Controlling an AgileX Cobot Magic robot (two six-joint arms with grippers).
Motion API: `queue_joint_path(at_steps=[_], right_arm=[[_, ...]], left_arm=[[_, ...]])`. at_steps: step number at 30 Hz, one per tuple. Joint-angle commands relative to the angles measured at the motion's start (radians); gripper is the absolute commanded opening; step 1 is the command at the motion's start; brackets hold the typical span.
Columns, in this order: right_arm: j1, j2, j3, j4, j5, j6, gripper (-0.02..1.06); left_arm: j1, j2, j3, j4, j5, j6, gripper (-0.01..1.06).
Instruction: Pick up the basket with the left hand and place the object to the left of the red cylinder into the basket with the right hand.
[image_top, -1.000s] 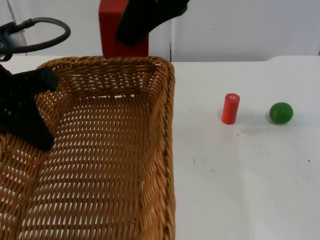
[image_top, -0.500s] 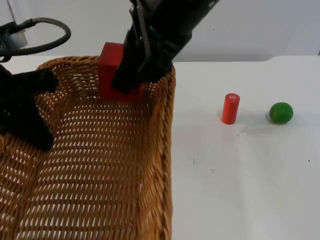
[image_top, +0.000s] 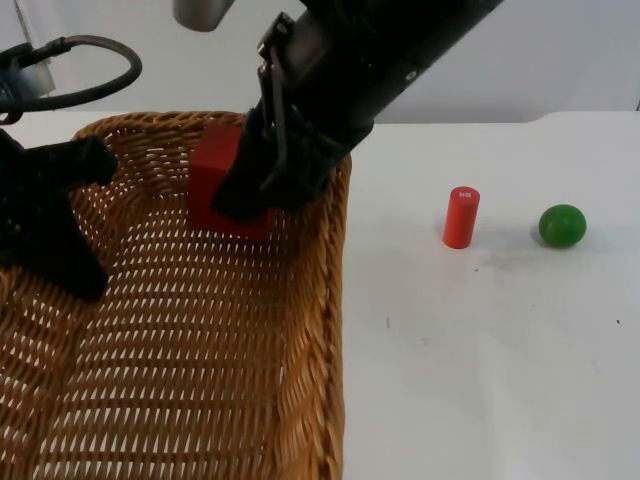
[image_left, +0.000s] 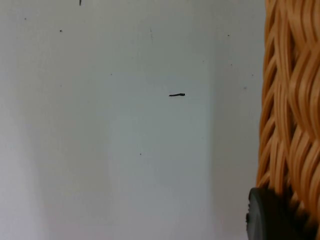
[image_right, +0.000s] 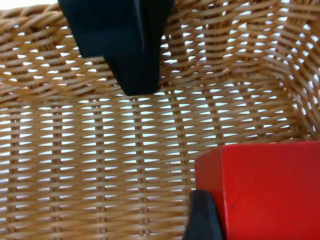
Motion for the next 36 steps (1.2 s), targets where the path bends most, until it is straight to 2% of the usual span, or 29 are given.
queue_joint_path(at_steps=[1, 3, 6, 7, 10, 11, 13, 15, 18, 28, 36], right_arm=[[0.003, -0.005, 0.001, 0.026, -0.012, -0.010, 0.05], [0.003, -0.005, 0.001, 0.026, -0.010, -0.008, 0.09], [0.003, -0.005, 0.001, 0.026, 0.001, 0.000, 0.34], [0.003, -0.005, 0.001, 0.026, 0.001, 0.000, 0.34], [0.003, -0.005, 0.001, 0.026, 0.000, 0.032, 0.58], [0.003, -0.005, 0.001, 0.026, 0.000, 0.032, 0.58], [0.003, -0.005, 0.001, 0.026, -0.012, 0.049, 0.73], [0.003, -0.005, 0.001, 0.024, -0.014, 0.049, 0.82], [0.003, -0.014, 0.001, 0.024, -0.010, 0.054, 0.85], [-0.015, -0.163, 0.001, 0.016, 0.002, 0.078, 0.85], [-0.060, -0.291, 0.001, -0.066, 0.093, 0.204, 0.85]], left_arm=[[0.001, -0.012, -0.001, -0.016, 0.006, 0.003, 0.00], [0.001, -0.012, -0.001, -0.016, 0.006, 0.003, 0.00], [0.001, -0.012, -0.001, -0.016, 0.010, 0.003, 0.00], [0.001, -0.012, -0.001, -0.016, 0.010, 0.003, 0.00], [0.001, -0.012, -0.001, -0.016, 0.010, 0.003, 0.00], [0.001, -0.012, -0.001, -0.016, 0.010, 0.003, 0.00], [0.001, -0.012, -0.001, -0.016, 0.010, 0.003, 0.00], [0.001, -0.012, -0.001, -0.016, 0.010, 0.003, 0.00], [0.001, -0.012, -0.001, -0.016, 0.010, 0.003, 0.00], [0.001, -0.012, -0.001, -0.016, 0.010, 0.003, 0.00], [0.001, -0.012, -0.001, -0.016, 0.008, 0.003, 0.00]])
